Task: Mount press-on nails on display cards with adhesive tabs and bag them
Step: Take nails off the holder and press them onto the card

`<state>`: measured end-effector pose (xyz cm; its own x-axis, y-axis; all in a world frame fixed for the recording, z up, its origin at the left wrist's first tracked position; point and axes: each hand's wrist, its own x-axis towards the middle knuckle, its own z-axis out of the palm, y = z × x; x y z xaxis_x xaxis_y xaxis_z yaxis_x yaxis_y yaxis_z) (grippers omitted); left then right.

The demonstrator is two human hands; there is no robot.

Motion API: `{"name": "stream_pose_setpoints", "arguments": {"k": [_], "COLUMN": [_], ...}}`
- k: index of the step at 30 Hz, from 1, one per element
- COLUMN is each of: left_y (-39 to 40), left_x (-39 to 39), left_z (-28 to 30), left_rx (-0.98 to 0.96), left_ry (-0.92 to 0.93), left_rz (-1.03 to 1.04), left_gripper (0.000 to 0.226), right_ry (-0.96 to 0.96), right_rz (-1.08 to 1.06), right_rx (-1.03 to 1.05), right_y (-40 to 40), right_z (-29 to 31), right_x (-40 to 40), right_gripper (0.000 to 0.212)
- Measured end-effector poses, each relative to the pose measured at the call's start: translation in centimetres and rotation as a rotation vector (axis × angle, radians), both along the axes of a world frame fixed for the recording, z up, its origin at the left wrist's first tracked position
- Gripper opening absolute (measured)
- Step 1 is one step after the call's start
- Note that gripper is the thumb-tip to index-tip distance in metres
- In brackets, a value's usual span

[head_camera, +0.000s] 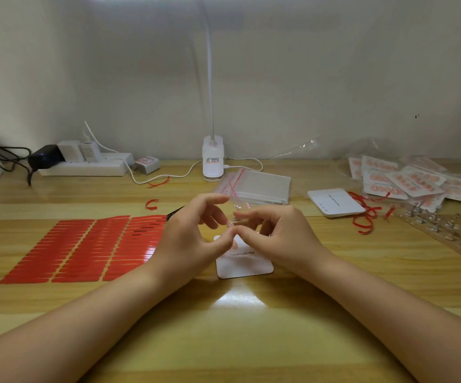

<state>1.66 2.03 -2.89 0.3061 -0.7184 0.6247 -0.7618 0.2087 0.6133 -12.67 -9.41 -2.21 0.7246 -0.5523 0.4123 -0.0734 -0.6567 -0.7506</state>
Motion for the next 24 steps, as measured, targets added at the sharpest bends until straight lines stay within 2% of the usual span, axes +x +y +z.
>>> {"name": "stream_pose_setpoints", "arguments": {"k": [2, 6, 8, 12, 18, 24], "left_y": [0.0, 0.0, 0.0, 0.0, -0.2, -0.2], "left_x": [0.1, 0.2, 0.2, 0.1, 0.2, 0.8], "left_z": [0.0, 0.0, 0.1, 0.1, -0.3, -0.1], "left_rx": [-0.004, 0.002, 0.013, 0.035, 0.139, 0.144], "left_ry": [0.027, 0.029, 0.027, 0.029, 0.09, 0.088], "left_rz": [0.012, 0.038, 0.051, 0.06, 0.063, 0.115], "left_gripper": [0.043, 0.039, 0.037, 0.035, 0.031, 0.027], "right_ry": [0.172, 0.725, 0.86, 0.863, 0.821, 0.699], "right_rz": [-0.02, 0.007, 0.055, 0.048, 0.032, -0.009], "right_rx": [-0.041, -0.199, -0.238, -0.258, -0.231, -0.219], "right_y": [-0.6, -1.9, -2.1, -2.0, -2.1, -2.2], "right_z": [1.3, 3.7, 3.8, 3.6, 3.4, 2.5], "right_x": [-0.3, -1.4, -1.5, -1.2, -1.5, -1.4], "right_gripper": [0.016, 0.082, 0.089, 0.092, 0.079, 0.076]}}
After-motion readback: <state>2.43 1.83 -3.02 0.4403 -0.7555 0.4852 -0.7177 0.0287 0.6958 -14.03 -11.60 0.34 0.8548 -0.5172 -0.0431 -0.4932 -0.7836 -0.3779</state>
